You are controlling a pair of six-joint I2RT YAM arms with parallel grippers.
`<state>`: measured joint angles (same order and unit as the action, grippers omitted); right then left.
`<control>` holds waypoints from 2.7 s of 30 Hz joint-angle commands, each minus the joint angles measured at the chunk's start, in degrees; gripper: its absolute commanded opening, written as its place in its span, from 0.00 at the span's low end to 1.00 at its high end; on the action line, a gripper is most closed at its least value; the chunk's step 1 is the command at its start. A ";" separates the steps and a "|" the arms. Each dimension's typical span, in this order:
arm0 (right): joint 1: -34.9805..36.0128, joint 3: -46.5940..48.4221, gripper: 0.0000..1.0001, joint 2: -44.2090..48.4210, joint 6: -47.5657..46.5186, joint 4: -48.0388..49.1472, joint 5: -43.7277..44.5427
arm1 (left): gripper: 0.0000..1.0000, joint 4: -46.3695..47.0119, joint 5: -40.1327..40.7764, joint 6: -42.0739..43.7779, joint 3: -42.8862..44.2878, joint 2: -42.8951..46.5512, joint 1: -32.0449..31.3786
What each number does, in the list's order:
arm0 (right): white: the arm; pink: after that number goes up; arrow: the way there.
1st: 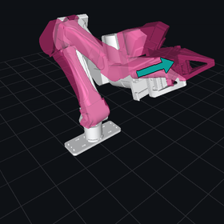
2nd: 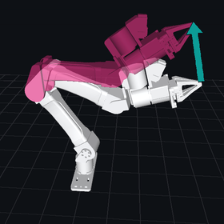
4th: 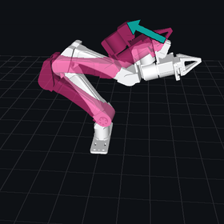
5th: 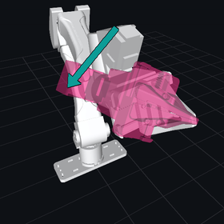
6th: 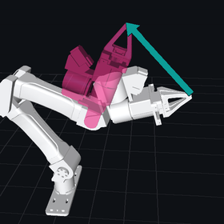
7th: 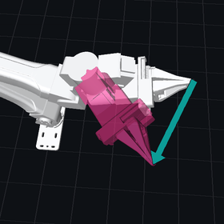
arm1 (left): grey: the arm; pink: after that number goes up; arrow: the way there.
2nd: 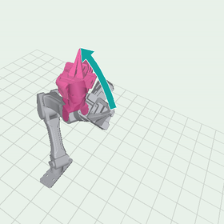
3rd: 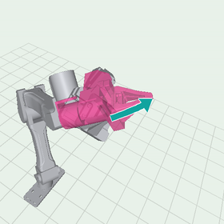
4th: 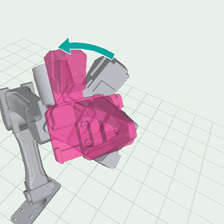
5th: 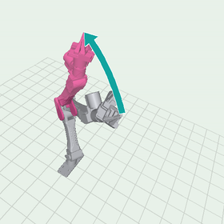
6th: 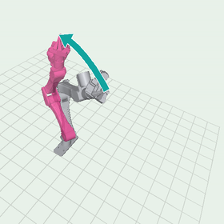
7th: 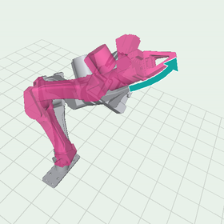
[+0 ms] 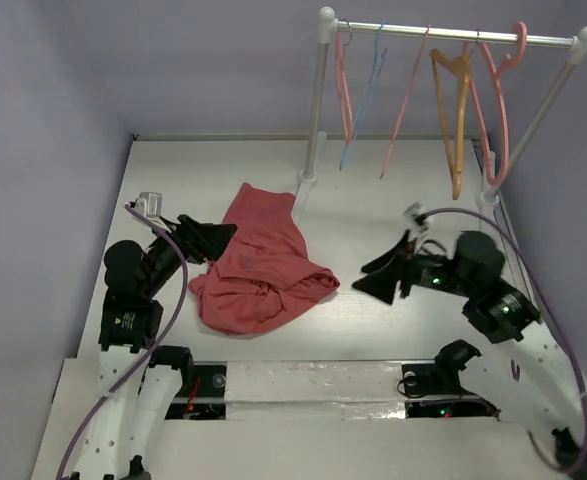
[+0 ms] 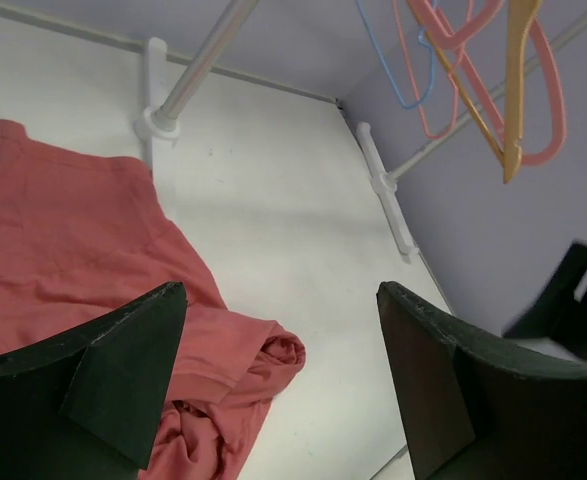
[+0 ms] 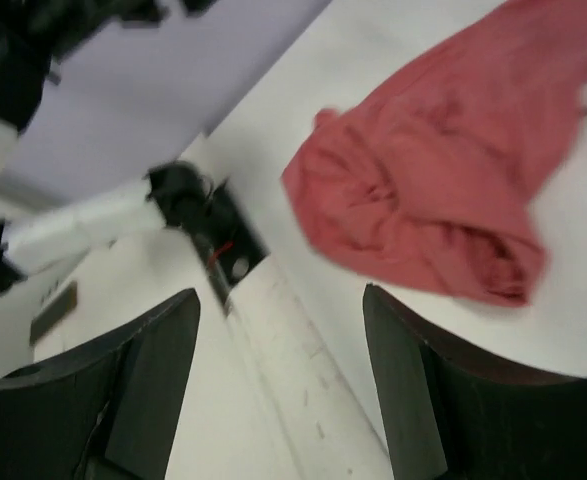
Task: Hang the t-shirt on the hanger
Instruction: Pick up the T-shirt from the center of the board.
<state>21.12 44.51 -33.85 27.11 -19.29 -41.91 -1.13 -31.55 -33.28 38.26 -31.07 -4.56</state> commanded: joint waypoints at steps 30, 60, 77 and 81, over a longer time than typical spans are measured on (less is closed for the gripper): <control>45.67 36.69 0.55 -75.57 -24.65 22.10 53.43 | 0.35 -11.62 26.71 -4.51 -6.79 8.38 -0.28; 45.67 44.70 0.46 -88.85 -28.96 15.25 56.32 | 0.35 -10.65 26.54 -4.25 -7.50 8.48 -0.80; 45.14 40.31 0.01 -79.56 -24.13 20.96 64.32 | 0.35 -6.71 22.68 -4.69 -9.60 6.20 -1.33; 43.74 37.50 0.01 -73.93 -20.10 19.73 66.08 | 0.33 -3.10 17.42 -5.13 -11.19 4.44 -1.85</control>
<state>65.91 82.72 -115.04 2.94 -3.01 20.56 -8.49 -8.95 -38.24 28.84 -25.26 -5.61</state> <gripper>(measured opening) 0.045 0.340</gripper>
